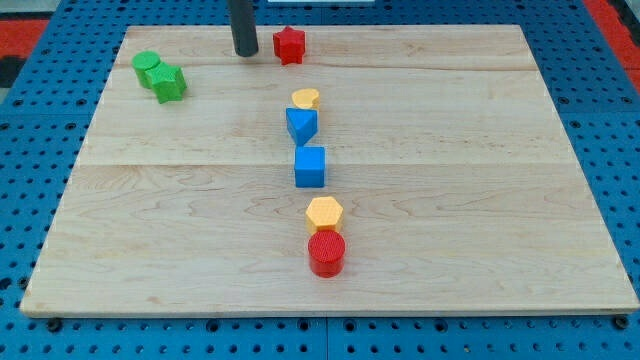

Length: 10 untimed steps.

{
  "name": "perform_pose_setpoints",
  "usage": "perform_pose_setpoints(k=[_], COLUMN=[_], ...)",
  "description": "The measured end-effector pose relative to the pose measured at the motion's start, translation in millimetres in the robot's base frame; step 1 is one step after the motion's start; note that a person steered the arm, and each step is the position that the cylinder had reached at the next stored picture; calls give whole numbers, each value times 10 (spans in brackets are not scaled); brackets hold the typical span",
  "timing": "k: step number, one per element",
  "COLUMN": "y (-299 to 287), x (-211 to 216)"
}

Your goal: Move the red star near to the red circle

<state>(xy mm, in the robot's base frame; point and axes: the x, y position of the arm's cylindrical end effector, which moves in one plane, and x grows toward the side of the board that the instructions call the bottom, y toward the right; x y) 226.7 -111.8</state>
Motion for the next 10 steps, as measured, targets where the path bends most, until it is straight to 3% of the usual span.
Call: perform_pose_setpoints(k=[1,2,3,4,7,9,10], y=[-61,694,1748,1807,1395,1564,1802], x=[-258,-118,462,882,1079,1971,1675])
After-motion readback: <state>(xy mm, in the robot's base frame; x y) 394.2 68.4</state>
